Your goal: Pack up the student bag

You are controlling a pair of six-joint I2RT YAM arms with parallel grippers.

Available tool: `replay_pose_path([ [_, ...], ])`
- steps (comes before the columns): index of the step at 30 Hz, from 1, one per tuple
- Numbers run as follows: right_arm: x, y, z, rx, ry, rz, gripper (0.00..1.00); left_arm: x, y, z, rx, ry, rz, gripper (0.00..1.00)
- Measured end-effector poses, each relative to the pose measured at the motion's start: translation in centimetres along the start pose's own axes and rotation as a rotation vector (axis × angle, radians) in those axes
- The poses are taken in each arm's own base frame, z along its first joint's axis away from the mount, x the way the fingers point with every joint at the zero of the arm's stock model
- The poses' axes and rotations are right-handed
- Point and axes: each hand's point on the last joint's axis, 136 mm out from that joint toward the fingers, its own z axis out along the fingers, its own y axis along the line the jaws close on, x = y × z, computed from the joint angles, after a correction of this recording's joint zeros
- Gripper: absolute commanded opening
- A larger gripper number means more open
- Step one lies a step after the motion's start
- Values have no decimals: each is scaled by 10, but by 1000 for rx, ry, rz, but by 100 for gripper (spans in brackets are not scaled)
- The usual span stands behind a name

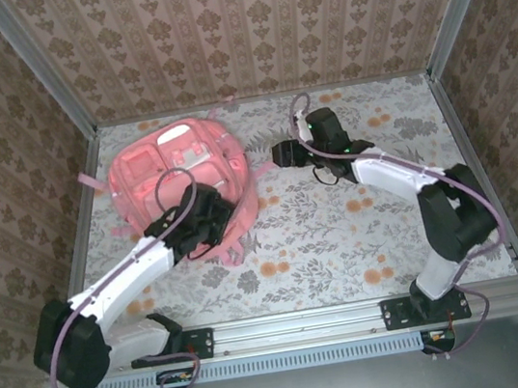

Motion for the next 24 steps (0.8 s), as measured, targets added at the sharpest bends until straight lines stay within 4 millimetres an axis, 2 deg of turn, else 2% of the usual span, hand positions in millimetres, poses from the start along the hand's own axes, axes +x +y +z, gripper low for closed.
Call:
replay_pose_path([
  [1,-4,-1,-8,8,-20,-1,75,-1,-11,-2,17,-1,20,93],
  [2,-9,-3,-17,21,-42,-6,95,-4,-24,-6,35,-9,46,100],
  [3,-13,-7,-25,38,-63,-3,99,-6,-33,-11,49,-18,75,100],
  [6,-20,-22,-49,115,-115,-10,100,-18,-48,-28,48,-49,163,100],
  [8,-22,-33,-66,171,-148,-14,100,-36,-45,-38,12,-91,213,100],
  [10,-23,-44,-84,229,-182,-25,100,-64,-30,-48,-52,-157,243,100],
  [13,-23,-66,-109,340,-234,-31,100,-119,4,-71,-186,-302,275,100],
  [14,-21,-75,-116,379,-247,-34,100,-139,15,-81,-230,-366,298,100],
  [17,-6,-108,-131,504,-263,-64,100,-178,45,-101,-342,-523,395,100],
  [20,23,-145,-136,634,-230,-106,100,-204,79,-100,-470,-600,489,100],
  [24,57,-189,-142,771,-179,-141,100,-228,115,-79,-613,-601,585,100],
])
